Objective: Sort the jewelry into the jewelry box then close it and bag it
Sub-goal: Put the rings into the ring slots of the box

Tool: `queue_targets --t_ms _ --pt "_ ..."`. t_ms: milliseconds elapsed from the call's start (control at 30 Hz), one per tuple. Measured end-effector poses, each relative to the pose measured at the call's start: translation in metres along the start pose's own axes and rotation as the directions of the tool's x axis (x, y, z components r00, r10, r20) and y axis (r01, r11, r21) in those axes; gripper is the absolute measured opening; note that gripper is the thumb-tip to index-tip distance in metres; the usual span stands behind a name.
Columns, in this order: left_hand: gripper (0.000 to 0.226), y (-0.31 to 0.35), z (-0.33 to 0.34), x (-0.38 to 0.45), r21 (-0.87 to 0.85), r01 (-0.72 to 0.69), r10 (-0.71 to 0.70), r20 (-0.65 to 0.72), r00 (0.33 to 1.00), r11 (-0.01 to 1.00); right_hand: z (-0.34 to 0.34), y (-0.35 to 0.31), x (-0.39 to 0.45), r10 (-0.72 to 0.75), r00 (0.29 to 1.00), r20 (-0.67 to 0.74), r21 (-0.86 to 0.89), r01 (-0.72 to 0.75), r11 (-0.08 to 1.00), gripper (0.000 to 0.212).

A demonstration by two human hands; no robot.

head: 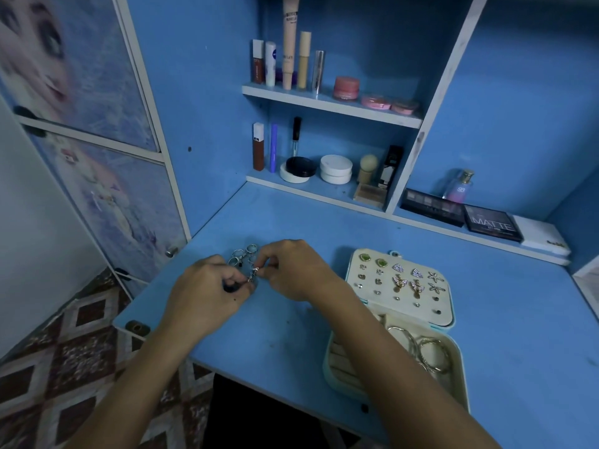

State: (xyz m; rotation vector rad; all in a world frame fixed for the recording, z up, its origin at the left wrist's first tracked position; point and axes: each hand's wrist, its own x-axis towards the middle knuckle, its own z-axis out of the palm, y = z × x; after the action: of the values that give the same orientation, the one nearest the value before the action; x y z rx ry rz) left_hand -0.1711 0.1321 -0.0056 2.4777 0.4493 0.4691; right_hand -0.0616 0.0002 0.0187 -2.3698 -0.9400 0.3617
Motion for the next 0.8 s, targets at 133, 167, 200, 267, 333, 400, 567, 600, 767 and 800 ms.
queue_targets --t_ms 133,167,200,267,333,400,567,600,767,800 --pt "0.010 0.005 0.002 0.001 -0.012 -0.018 0.018 0.002 1.000 1.000 -0.009 0.006 -0.010 0.012 1.000 -0.003 0.003 -0.012 1.000 0.006" --pt "0.008 0.007 0.002 0.001 -0.024 -0.028 0.028 -0.001 1.000 0.999 -0.012 0.007 -0.013 0.019 1.000 -0.015 0.011 -0.019 1.000 0.007" --pt "0.007 0.009 0.002 0.001 -0.038 -0.036 0.036 -0.006 0.999 0.999 -0.016 0.009 -0.016 0.024 0.999 -0.034 0.027 -0.023 0.999 0.009" --pt "0.009 0.014 0.003 0.001 -0.066 -0.069 0.067 -0.023 0.997 0.995 -0.025 0.013 -0.024 0.047 0.996 -0.079 0.088 -0.040 0.995 0.010" --pt "0.010 0.019 0.004 0.001 -0.092 -0.101 0.098 -0.033 0.995 0.991 -0.033 0.018 -0.032 0.094 0.989 -0.111 0.163 -0.075 0.984 0.007" --pt "0.011 0.028 0.007 0.002 -0.130 -0.132 0.128 -0.038 0.991 0.983 -0.039 0.025 -0.042 0.130 0.979 -0.157 0.211 -0.095 0.973 0.006" --pt "0.009 0.053 0.017 0.001 -0.261 -0.149 0.151 -0.012 0.988 0.954 -0.053 0.039 -0.068 0.186 0.956 -0.227 0.292 -0.116 0.949 0.013" --pt "0.009 0.057 0.020 0.001 -0.288 -0.136 0.142 0.002 0.990 0.948 -0.055 0.042 -0.073 0.198 0.951 -0.238 0.305 -0.121 0.945 0.016" --pt "0.015 0.071 0.033 -0.001 -0.430 -0.067 0.124 0.107 0.987 0.901 -0.059 0.057 -0.094 0.206 0.910 -0.359 0.303 -0.095 0.948 0.022" --pt "0.016 0.072 0.035 -0.002 -0.451 -0.059 0.127 0.122 0.984 0.891 -0.059 0.059 -0.098 0.201 0.904 -0.378 0.304 -0.083 0.949 0.020"
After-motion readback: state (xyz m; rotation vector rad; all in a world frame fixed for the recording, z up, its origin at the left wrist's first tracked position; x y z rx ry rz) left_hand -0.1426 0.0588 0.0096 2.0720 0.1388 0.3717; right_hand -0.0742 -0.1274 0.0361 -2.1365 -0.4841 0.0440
